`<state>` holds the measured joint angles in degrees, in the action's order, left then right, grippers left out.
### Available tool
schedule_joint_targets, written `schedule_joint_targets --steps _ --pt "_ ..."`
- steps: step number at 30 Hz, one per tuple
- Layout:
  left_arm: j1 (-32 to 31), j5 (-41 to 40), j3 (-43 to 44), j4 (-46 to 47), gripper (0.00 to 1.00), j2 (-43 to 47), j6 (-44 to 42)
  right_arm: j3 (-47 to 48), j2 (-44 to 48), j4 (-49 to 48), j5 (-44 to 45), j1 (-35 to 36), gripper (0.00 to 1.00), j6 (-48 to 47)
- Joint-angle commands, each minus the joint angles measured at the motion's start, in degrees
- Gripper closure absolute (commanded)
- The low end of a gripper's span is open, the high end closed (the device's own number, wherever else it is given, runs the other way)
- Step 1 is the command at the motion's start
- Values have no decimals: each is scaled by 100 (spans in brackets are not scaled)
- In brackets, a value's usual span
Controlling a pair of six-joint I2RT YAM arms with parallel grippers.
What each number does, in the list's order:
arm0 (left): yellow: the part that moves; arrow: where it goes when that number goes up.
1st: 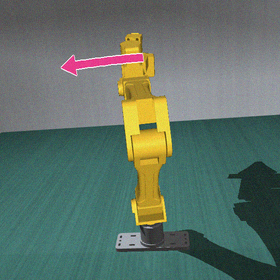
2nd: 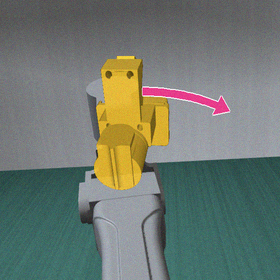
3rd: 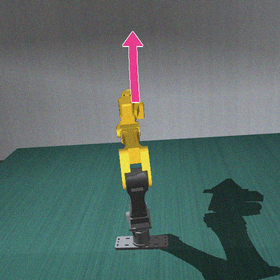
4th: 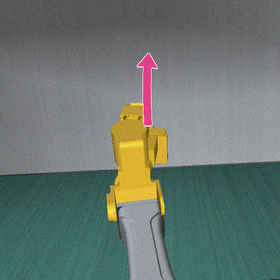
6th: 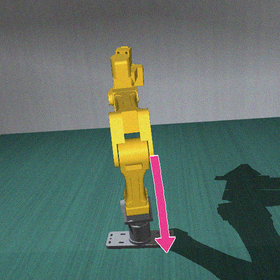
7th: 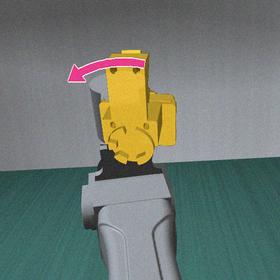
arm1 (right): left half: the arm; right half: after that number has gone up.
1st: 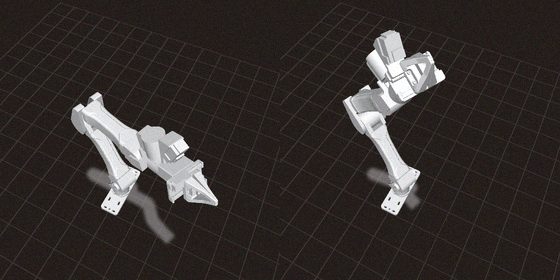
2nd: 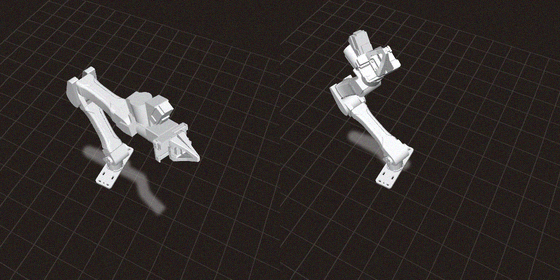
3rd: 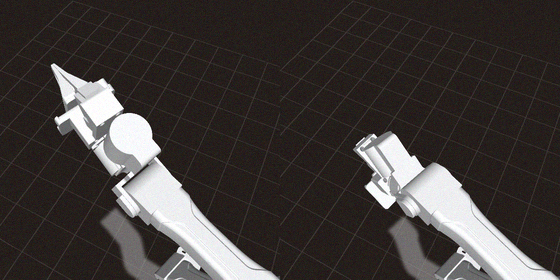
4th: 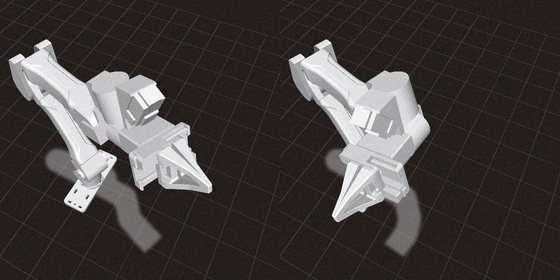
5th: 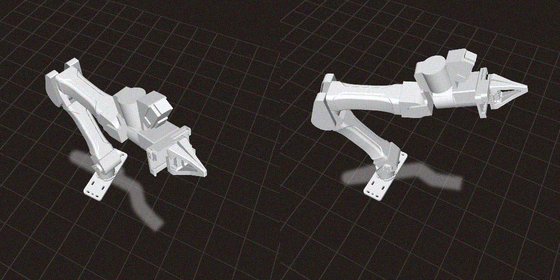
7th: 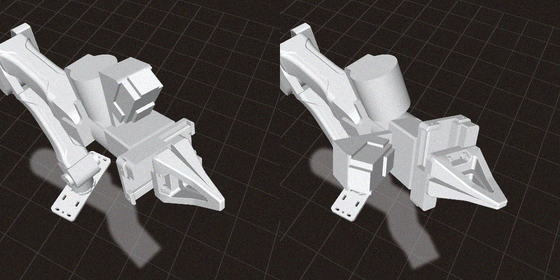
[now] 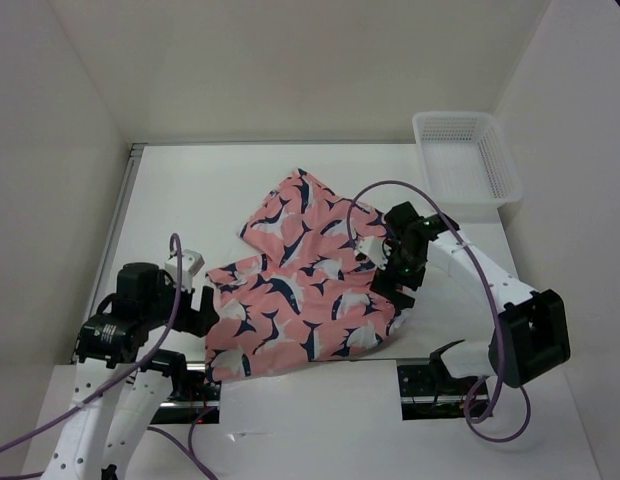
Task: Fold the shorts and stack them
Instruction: Flatten the shorts out
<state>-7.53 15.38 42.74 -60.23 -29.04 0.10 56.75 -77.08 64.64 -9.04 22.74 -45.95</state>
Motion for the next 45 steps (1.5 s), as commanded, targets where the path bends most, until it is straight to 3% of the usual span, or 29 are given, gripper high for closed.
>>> schedule_joint_targets --steps 1,5,7,11,16,23,25,29,30,32,33,34,36,37,40,43,44,45 --pt "41 63 -108 825 5 222 -10 239 534 -636 376 46 2 85" --pt "41 -395 -293 2926 1 -407 -10 529 746 -1479 245 46 2 647" --pt "41 -448 126 3418 1 -1553 -10 758 660 -1998 245 46 6 1059" --pt "41 -369 1330 3772 1 -4141 -10 1013 125 -3007 726 -138 9 1973" --pt "-626 -798 2271 4449 0 -5731 -10 855 -623 -4213 1728 -278 17 2424" --pt "-495 -1116 3012 4756 2 -7632 -10 803 -1318 -4513 2002 -963 25 2530" --pt "-574 -1116 3012 4827 3 -7783 -10 741 -1485 -4513 2002 -1017 25 2416" --pt "-644 -1247 2854 4827 19 -8100 -10 443 -1775 -4575 2055 -1088 25 2266" --pt "-644 -1317 2854 4827 33 -8161 -10 442 -1863 -4575 2003 -1088 25 2266" --pt "-644 -1318 2740 4827 50 -8162 -10 442 -2091 -4575 1950 -1140 26 2266" --pt "-644 -1414 2740 4827 61 -8092 -10 442 -2153 -4627 1950 -1140 31 2266" --pt "-592 -1510 2644 4827 82 -8039 -10 512 -2267 -4627 1950 -1140 36 2266" --pt "-496 -1669 2495 4775 92 -7829 -10 512 -2346 -4679 1950 -1140 55 2319" --pt "-382 -1791 2441 4670 95 -7741 -10 582 -2347 -4680 1950 -1140 76 2319" --pt "-197 -1793 2187 4161 100 -7337 -10 766 -2514 -4680 1897 -1140 93 2319" --pt "-135 -1601 1949 3598 95 -6784 -10 1109 -2654 -4680 1766 -1140 90 2162" --pt "-135 -1434 1949 3275 88 -6677 -10 1214 -2707 -4680 1765 -1053 87 2048" --pt "-135 -1249 1949 3167 71 -6581 -10 1337 -2768 -4593 1678 -1000 80 1986"
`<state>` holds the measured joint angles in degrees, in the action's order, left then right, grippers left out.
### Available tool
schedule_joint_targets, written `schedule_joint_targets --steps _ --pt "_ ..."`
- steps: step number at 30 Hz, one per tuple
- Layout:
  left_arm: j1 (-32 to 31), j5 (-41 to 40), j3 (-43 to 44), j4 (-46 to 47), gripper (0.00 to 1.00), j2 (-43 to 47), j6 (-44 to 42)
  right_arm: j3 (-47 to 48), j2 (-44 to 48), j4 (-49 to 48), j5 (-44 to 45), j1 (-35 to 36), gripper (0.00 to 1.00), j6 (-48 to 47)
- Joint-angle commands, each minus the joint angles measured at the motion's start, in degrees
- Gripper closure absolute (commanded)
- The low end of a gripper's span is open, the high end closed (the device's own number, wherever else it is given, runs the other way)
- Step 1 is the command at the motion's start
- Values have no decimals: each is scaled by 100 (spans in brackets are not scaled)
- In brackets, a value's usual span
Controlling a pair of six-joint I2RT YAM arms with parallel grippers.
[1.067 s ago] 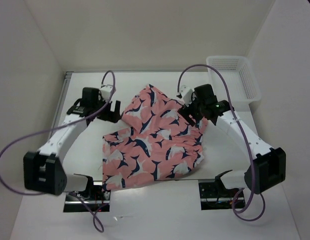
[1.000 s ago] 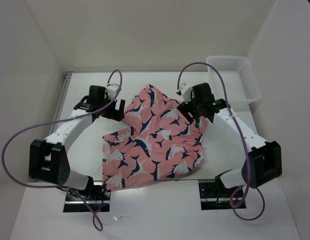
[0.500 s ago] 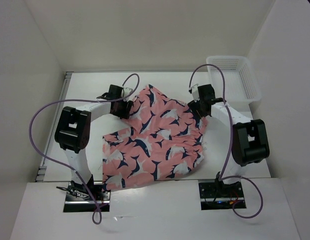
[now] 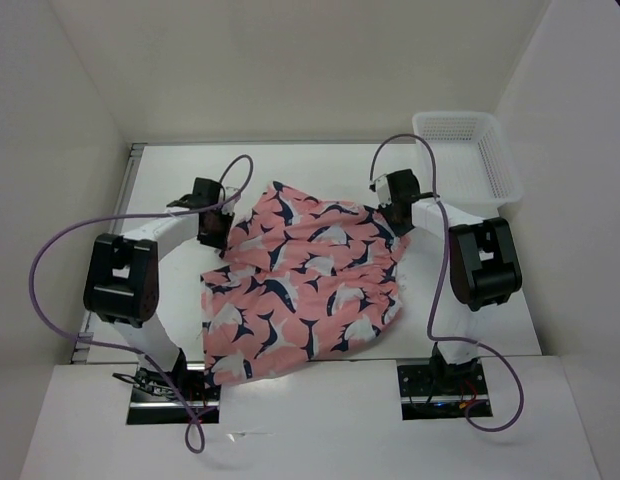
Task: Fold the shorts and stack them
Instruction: Flatten the shorts out, then fold the shorts
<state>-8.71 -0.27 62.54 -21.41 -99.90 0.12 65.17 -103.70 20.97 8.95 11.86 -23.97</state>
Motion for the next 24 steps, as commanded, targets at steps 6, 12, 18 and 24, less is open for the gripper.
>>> schedule_joint_targets --steps 6,12,18,24 --pt "-17 1055 1509 197 13 183 -12 1419 -309 153 -640 247 49 -285" --pt "-131 1381 3253 576 10 -1487 -12 1253 -309 -14 -193 247 43 -512" --pt "-394 1556 4623 243 10 -2779 -12 981 -124 91 -306 247 38 -644" --pt "-447 1688 5040 128 10 -3483 -12 805 -63 284 -473 124 37 -715"
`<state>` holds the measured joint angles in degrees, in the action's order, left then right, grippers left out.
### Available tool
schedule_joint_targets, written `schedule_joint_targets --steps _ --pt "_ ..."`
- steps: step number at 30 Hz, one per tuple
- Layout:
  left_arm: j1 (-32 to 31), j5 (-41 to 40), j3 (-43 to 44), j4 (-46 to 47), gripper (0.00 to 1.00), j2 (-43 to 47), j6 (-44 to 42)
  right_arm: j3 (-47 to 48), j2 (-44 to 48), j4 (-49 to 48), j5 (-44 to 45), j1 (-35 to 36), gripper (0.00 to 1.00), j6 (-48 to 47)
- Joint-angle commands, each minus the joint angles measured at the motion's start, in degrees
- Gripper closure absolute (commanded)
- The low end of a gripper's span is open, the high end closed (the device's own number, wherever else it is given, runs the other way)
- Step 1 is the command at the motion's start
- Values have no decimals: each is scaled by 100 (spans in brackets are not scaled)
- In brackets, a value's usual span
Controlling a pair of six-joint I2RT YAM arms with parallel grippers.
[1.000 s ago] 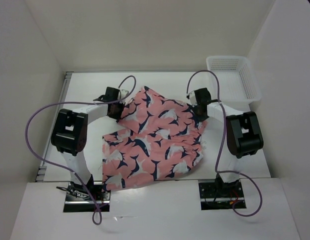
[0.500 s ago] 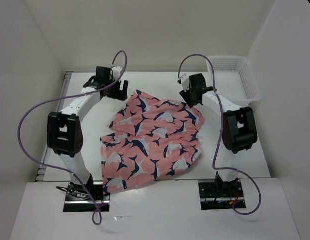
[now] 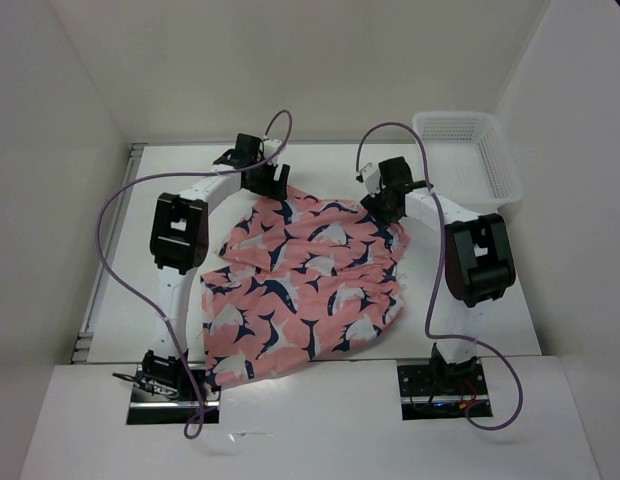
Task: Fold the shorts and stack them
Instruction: Fold the shorts
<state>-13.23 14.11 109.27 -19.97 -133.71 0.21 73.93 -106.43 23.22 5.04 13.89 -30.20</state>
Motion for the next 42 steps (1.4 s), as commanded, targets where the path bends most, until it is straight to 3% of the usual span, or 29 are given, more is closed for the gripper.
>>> schedule_joint_targets --steps 1,3,9,11,12,13,16,18,20,23,27,28,29,32,33,36,40,41,42 --pt "-47 250 445 -86 11 -172 -21 -124 211 60 -134 -140 35 -153" --pt "-48 181 525 -86 14 -287 -21 -185 211 60 -135 -202 34 -153" --pt "-100 110 393 -86 37 -419 -21 -362 106 173 -258 -457 28 -258" --pt "-100 48 331 -34 49 -471 -21 -415 105 244 -441 -457 28 -311" --pt "-100 48 331 -34 62 -472 -21 -415 53 322 -503 -457 28 -312" --pt "-100 -4 331 19 68 -472 -21 -476 0 384 -504 -457 29 -312" --pt "-100 -57 331 80 90 -472 -21 -652 -184 385 -592 -457 40 -364" --pt "-100 -197 331 81 100 -358 -21 -705 -272 332 -592 -457 59 -364" --pt "-100 -198 498 81 100 -279 -21 -635 -343 209 -592 -457 79 -286" --pt "57 -268 1033 28 100 -94 -21 -267 -466 69 -443 -457 98 -119" --pt "557 -514 2516 -164 100 -93 -21 1039 -466 -222 110 -518 100 338" --pt "646 -514 2981 -540 100 -311 -21 1305 -466 -222 111 -519 100 504" --pt "734 -514 4221 -857 100 -496 -21 1534 -466 -222 198 -519 100 506" --pt "866 -401 6520 -2516 100 -1436 -21 2107 -466 -108 199 -466 100 436" --pt "866 -400 6615 -2947 100 -1169 -21 2108 -388 -107 199 -397 100 383" --pt "648 116 5765 -3931 100 -510 -21 1846 -115 94 59 -160 100 85" --pt "576 461 4265 -4139 100 501 -21 1440 271 235 -46 -44 100 -171" --pt "576 409 2894 -3912 100 834 -21 1335 429 235 -47 -44 100 -249" --pt "576 313 2002 -3083 100 1708 -21 1274 509 288 -47 -44 100 -346"
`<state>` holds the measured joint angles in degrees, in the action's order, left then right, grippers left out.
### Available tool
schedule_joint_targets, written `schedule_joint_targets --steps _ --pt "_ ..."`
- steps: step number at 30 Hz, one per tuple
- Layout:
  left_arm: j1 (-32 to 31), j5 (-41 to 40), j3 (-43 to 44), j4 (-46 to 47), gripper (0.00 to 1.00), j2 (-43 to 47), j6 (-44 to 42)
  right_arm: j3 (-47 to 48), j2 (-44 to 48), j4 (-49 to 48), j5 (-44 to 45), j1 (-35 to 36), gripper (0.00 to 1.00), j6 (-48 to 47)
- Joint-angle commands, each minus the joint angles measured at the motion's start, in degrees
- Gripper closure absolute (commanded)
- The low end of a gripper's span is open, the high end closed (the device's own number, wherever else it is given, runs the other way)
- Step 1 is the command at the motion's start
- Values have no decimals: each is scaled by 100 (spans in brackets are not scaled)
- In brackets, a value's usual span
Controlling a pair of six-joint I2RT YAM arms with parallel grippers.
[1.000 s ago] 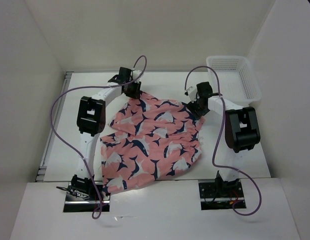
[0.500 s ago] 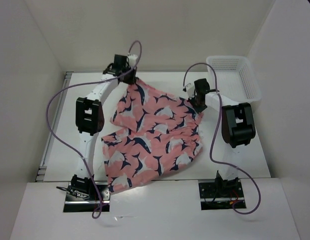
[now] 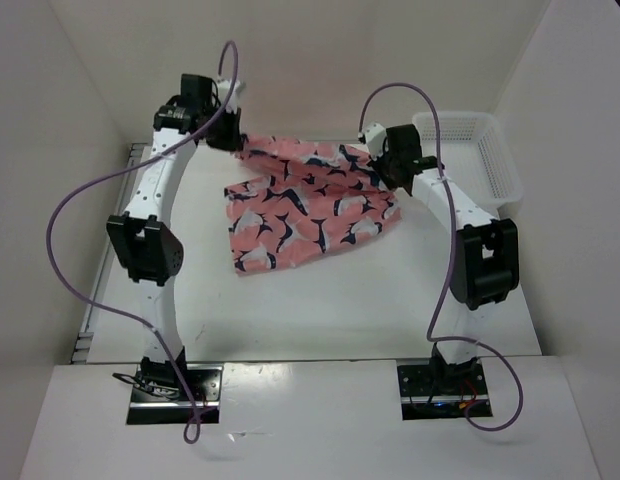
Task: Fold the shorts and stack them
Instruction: Fold the shorts
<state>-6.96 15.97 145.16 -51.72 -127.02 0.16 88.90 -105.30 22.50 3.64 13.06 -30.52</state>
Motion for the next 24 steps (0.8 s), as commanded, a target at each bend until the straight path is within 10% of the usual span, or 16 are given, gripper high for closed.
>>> schedule_joint_targets --steps 1,2,6,24 --pt "-164 -170 -2553 632 100 1561 -16 -390 483 360 93 39 100 -392" --pt "-217 -321 -4390 1168 100 2550 -16 -487 658 360 93 39 100 -515" --pt "-604 -946 -6654 2641 100 3912 -16 -1032 906 360 93 100 100 -840" --pt "-929 -1228 -9049 1657 97 5275 -16 -3713 2461 633 611 522 100 -2168"
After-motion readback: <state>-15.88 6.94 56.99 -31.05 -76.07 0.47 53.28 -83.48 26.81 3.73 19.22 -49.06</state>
